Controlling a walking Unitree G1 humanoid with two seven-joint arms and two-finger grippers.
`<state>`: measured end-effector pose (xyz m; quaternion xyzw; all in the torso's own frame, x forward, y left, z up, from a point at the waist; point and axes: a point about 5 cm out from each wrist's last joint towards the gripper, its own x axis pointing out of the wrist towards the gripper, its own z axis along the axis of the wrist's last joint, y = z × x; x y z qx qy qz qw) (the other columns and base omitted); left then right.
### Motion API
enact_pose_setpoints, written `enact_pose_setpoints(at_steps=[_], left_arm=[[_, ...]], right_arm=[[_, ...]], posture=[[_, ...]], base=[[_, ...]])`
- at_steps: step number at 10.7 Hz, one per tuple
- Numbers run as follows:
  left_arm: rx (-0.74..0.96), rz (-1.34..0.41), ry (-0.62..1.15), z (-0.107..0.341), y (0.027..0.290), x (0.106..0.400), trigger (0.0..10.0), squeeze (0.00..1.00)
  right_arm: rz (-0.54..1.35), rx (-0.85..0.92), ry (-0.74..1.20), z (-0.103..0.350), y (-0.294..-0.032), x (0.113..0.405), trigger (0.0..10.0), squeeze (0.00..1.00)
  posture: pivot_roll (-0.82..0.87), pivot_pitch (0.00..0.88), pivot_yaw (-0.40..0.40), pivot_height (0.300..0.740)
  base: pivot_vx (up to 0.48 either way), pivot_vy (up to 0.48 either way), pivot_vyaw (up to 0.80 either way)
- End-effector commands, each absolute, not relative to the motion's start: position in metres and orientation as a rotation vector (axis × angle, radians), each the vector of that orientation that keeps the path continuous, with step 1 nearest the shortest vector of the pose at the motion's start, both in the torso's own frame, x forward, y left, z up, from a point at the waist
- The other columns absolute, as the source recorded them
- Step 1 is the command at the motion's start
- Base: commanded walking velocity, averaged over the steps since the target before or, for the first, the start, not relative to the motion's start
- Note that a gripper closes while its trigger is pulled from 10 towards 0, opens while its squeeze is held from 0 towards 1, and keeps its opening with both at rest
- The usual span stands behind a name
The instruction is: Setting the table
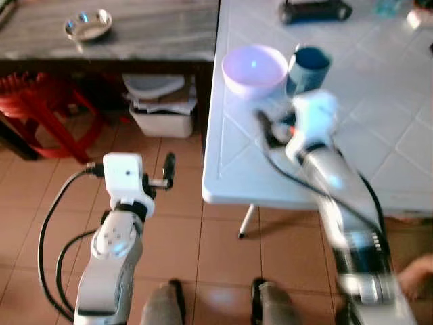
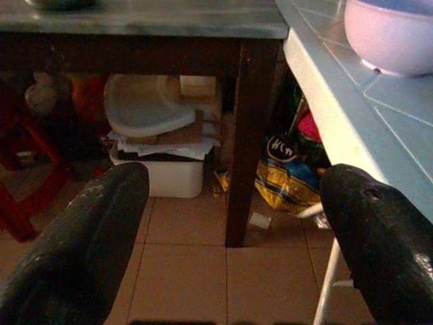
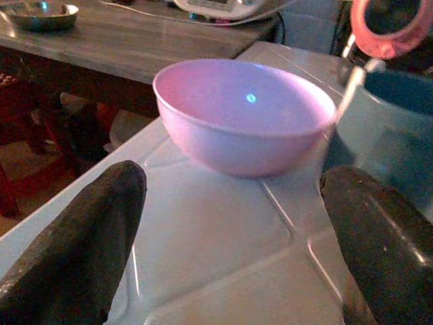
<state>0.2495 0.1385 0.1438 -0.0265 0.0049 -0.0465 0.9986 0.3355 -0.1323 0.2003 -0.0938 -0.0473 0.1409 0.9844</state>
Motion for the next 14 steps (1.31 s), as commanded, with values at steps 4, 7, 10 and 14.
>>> enact_pose_setpoints(at_steps=[4,7,10,14], left_arm=[[-0.077,-0.119,0.068,0.141,0.138,0.234,10.0,0.00],[-0.077,-0.111,0.079,0.142,0.140,0.233,10.0,0.00],[-0.080,-0.125,0.120,0.139,0.139,0.226,10.0,0.00],[-0.075,-0.132,0.152,0.138,0.141,0.221,10.0,0.00]], right_arm=[[0.465,-0.471,-0.153,0.223,-0.110,0.372,10.0,0.29],[0.536,-0.583,-0.226,0.240,-0.103,0.384,10.0,0.00],[0.584,-0.656,-0.200,0.249,-0.103,0.397,10.0,0.00],[0.604,-0.829,-0.206,0.257,-0.098,0.408,0.0,0.00]], posture=[[0.09,0.301,0.078,0.740],[0.11,0.286,0.070,0.740],[0.11,0.310,0.081,0.740],[0.13,0.331,0.087,0.740]], base=[[0.000,0.000,0.00],[0.000,0.000,0.00],[0.000,0.000,0.00],[0.000,0.000,0.00]])
